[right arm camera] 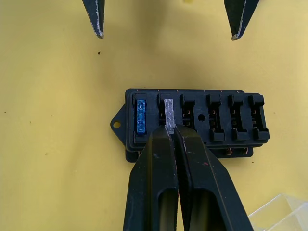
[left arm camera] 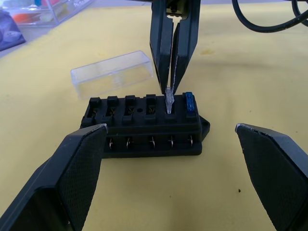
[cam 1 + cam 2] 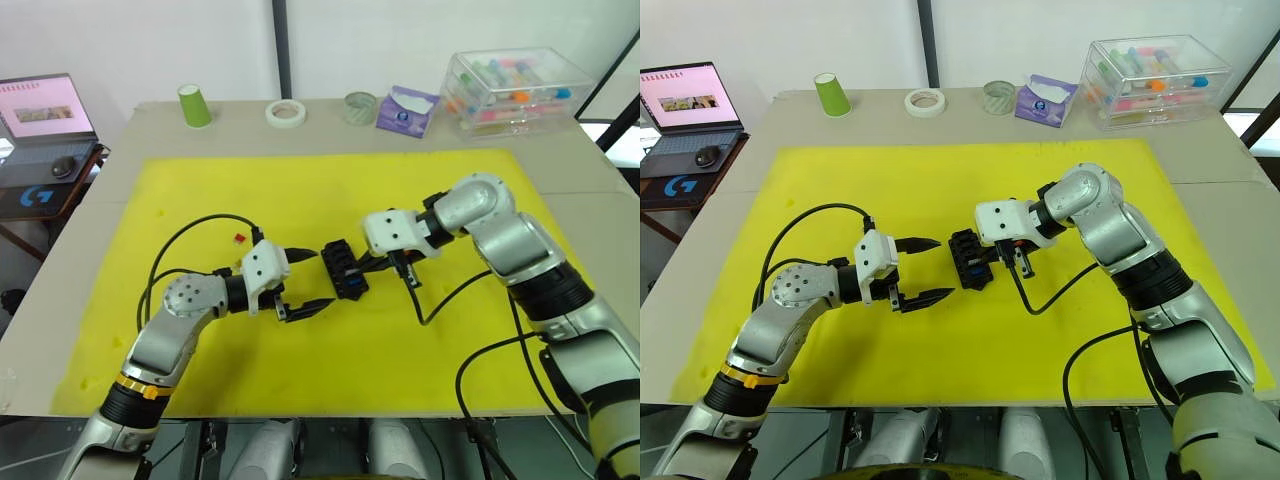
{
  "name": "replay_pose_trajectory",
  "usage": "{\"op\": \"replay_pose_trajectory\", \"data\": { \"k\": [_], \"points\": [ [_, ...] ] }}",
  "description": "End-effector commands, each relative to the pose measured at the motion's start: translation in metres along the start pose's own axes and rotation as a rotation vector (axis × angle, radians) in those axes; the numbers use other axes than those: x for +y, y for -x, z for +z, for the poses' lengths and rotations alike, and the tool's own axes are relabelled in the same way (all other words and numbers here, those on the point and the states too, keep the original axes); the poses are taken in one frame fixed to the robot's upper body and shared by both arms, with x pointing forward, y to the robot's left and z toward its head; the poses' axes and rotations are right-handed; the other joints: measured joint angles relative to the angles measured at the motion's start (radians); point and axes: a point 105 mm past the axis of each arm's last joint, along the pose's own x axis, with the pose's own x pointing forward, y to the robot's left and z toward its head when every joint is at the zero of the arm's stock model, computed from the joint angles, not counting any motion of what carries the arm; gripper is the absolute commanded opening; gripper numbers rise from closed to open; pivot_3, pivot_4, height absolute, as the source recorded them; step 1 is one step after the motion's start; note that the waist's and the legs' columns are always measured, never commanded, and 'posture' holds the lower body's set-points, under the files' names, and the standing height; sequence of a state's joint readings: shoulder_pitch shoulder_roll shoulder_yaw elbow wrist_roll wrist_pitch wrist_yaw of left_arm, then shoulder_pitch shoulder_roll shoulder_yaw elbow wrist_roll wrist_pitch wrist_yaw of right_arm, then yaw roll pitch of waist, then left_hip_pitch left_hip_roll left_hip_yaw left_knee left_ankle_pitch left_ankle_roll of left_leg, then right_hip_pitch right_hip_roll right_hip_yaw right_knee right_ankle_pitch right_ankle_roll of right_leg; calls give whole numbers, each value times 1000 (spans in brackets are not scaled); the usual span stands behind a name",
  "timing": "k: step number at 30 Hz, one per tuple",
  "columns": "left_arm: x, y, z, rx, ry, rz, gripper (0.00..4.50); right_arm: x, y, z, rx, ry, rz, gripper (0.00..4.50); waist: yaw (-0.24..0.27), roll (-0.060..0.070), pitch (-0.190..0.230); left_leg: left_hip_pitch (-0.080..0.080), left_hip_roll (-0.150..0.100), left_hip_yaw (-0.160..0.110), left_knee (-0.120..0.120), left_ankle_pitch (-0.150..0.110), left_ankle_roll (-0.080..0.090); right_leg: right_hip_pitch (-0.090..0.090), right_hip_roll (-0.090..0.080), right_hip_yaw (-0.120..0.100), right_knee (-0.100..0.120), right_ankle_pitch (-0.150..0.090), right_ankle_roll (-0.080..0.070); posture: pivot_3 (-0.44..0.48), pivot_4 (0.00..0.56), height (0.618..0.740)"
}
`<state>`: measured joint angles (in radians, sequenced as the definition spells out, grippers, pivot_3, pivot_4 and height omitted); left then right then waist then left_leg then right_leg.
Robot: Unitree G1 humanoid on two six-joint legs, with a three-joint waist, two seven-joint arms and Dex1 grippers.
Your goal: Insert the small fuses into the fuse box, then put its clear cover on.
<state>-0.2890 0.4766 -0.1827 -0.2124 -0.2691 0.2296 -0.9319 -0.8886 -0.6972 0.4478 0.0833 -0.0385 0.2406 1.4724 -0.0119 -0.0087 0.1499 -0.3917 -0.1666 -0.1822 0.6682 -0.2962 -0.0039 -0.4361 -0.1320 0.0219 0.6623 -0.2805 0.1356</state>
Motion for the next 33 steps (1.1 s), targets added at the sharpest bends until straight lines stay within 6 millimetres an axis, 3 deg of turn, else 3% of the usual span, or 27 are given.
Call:
{"op": "replay_pose_trajectory", "data": {
  "k": [1, 33],
  "points": [
    [-3, 0, 7, -14, -33, -7, 4480, -1, -1, 3, 27, 38, 13, 0, 0, 0, 0, 0, 0, 0, 0, 0, 0, 0, 0, 0, 0, 0, 0, 0, 150, 740],
    [-2, -3, 7, -12, -40, -18, 4480, -2, 0, 8, -4, 30, -7, 0, 0, 0, 0, 0, 0, 0, 0, 0, 0, 0, 0, 0, 0, 0, 0, 0, 150, 740]
  ]
}}
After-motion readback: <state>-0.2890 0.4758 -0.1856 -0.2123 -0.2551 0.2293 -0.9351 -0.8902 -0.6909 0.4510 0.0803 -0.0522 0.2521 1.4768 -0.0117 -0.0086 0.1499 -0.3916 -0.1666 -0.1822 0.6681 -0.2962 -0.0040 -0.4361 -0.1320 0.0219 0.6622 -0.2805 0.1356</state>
